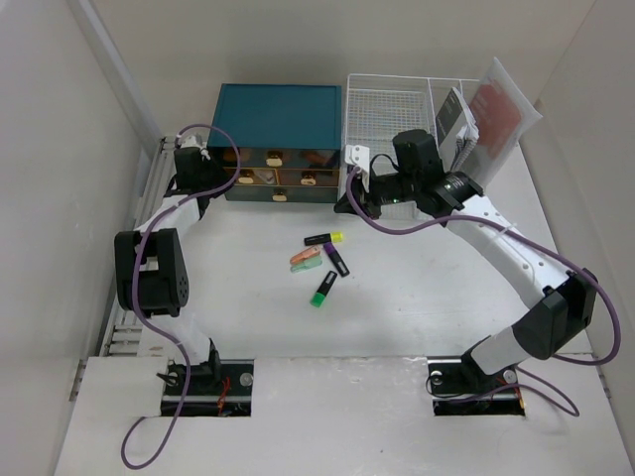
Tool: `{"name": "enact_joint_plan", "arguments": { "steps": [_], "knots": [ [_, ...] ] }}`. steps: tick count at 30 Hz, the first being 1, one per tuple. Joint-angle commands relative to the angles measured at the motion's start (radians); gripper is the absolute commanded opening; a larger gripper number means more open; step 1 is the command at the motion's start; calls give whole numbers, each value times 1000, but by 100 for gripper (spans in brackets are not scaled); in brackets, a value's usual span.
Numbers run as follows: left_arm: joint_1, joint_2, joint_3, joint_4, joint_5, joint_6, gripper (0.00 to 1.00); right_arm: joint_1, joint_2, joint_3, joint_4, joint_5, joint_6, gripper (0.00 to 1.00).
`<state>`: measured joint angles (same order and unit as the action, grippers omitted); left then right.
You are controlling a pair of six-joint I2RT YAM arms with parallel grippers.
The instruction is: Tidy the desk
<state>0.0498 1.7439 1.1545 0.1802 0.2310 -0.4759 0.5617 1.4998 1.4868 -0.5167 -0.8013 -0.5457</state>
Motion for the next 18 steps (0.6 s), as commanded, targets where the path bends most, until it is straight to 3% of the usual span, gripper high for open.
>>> {"name": "enact_joint_plan", "arguments": {
  "steps": [1, 3, 4, 5, 6, 8, 10, 12, 14, 18],
  "knots": [
    [4, -56, 18, 8, 19, 29, 10, -8, 10, -10, 21, -27, -14, 9],
    [4, -102, -42, 8, 50, 30, 35, -8, 31, -10, 30, 0, -14, 24],
    [4, -130, -67, 24, 59, 30, 48, -8, 40, -19, 41, 11, -5, 38],
    [4, -192, -94, 40, 70, 8, 60, -8, 51, -19, 69, 26, 13, 63],
    [-7, -225, -149, 59, 102, -12, 75, -8, 75, -29, 81, 37, 48, 67],
    [-25, -303, -179, 76, 132, -40, 84, -8, 105, -30, 107, 47, 87, 81],
    [-59, -349, -188, 55, 157, -40, 92, -8, 146, -30, 121, 77, 150, 88],
    [-79, -442, -219, 42, 168, -40, 93, 32, 155, -20, 150, 140, 168, 100],
    [-79, -519, -277, 51, 179, -40, 93, 104, 155, -33, 185, 334, 168, 100],
    [-88, -734, -363, 39, 150, -21, 94, 185, 119, -65, 288, 568, 219, 100]
  ]
}}
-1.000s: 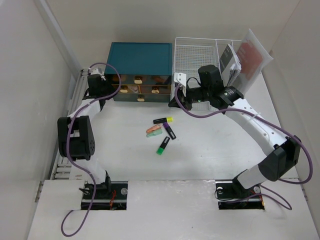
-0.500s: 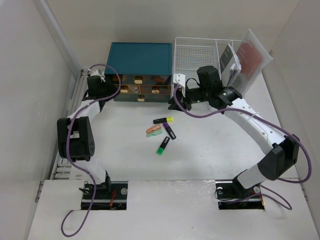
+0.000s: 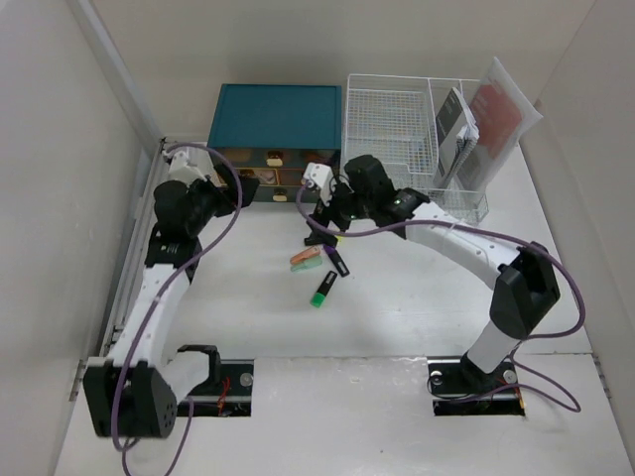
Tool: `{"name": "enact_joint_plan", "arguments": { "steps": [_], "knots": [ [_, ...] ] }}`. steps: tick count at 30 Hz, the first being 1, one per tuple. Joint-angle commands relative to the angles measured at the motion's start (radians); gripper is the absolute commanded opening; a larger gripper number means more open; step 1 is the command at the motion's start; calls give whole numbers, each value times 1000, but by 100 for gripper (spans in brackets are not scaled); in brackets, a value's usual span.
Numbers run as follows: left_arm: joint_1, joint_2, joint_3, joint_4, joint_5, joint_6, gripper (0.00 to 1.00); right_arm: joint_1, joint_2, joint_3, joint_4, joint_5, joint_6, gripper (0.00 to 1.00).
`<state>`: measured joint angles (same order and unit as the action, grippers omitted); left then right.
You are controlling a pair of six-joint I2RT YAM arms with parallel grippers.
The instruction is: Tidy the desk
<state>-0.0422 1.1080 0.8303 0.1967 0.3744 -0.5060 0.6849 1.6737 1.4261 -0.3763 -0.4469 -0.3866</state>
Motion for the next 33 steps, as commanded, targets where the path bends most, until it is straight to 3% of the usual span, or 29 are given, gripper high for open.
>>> {"name": "enact_joint_plan", "arguments": {
  "steps": [1, 3, 8, 16, 21, 26, 33],
  "knots": [
    [4, -184, -52, 23, -11, 21, 94, 62, -55, -28, 210, 232, 84, 100],
    [4, -264, -98, 6, -78, 50, 96, 80, -54, -41, 270, 374, 236, 100],
    [-5, -453, -161, -6, -215, 84, 99, 81, 122, 204, 107, 523, 519, 99],
    [-5, -471, -151, -39, -267, 113, 100, 114, 296, 341, 31, 640, 794, 97],
    [-5, -471, -142, -51, -278, 123, 100, 114, 319, 321, 57, 760, 877, 91],
    [-5, -462, -142, -51, -278, 123, 100, 114, 310, 241, 204, 844, 900, 87],
    [-5, -462, -142, -60, -289, 123, 100, 114, 428, 299, 218, 892, 901, 86]
  ]
}}
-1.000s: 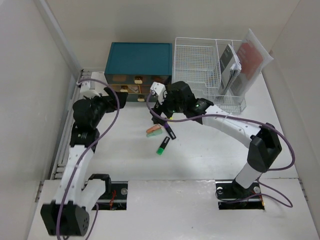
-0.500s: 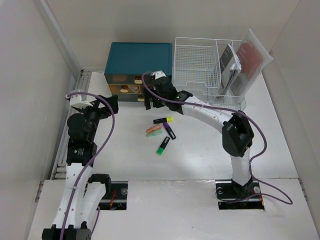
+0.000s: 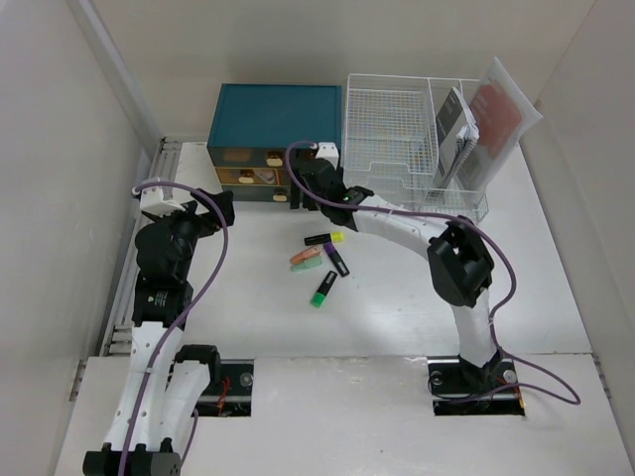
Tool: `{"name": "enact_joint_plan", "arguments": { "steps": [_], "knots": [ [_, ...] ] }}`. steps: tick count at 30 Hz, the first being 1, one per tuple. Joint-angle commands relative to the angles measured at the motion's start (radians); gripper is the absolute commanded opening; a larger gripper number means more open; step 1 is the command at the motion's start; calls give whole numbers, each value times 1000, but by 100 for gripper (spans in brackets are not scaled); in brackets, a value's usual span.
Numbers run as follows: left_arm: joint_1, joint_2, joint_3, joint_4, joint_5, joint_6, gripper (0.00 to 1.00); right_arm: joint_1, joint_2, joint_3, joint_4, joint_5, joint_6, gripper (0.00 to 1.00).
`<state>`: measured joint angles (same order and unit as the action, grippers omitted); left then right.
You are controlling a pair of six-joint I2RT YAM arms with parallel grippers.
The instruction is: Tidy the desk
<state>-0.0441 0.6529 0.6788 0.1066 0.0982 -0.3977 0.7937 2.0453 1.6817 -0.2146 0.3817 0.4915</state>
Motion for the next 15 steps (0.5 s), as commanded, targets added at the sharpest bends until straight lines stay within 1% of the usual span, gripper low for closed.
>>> {"name": "enact_joint_plan", "arguments": {
  "steps": [1, 5, 15],
  "knots": [
    [-3, -7, 10, 30, -12, 14, 100, 6, 56, 44, 67, 92, 22, 85],
    [-3, -7, 10, 30, -12, 14, 100, 6, 76, 53, 90, 163, -1, 85],
    [-3, -7, 10, 30, -12, 14, 100, 6, 95, 96, 123, 215, -39, 83]
  ]
}}
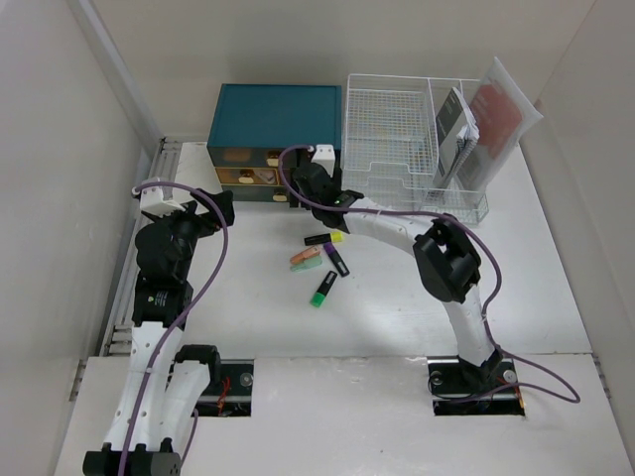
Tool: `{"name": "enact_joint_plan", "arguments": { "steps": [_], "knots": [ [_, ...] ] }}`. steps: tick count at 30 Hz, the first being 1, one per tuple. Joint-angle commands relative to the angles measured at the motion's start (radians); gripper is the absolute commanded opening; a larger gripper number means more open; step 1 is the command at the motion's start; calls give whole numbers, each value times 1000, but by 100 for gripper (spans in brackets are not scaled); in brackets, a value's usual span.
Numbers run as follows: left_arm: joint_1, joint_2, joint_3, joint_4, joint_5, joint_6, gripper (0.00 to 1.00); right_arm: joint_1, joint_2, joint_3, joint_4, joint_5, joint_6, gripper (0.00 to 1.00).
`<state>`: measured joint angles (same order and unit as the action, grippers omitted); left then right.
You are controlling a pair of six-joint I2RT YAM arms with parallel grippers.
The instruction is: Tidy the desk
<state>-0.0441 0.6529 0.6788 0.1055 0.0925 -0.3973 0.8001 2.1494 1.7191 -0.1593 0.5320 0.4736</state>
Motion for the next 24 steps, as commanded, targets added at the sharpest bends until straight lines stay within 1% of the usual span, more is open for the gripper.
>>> {"name": "enact_joint_plan", "arguments": {
  "steps": [1, 9, 13, 24],
  "knots": [
    [-3, -7, 10, 31, -7, 14, 100, -1, -10, 59, 67, 65, -21, 83],
    [-3, 11, 10, 22, -7, 14, 100, -1, -19, 59, 109, 78, -50, 83],
    [-3, 21, 10, 22, -7, 23, 100, -1, -10, 68, 119, 89, -50, 80],
    [-3, 30, 10, 22, -7, 23, 100, -1, 20, 105, 139, 98, -89, 77]
  ]
}}
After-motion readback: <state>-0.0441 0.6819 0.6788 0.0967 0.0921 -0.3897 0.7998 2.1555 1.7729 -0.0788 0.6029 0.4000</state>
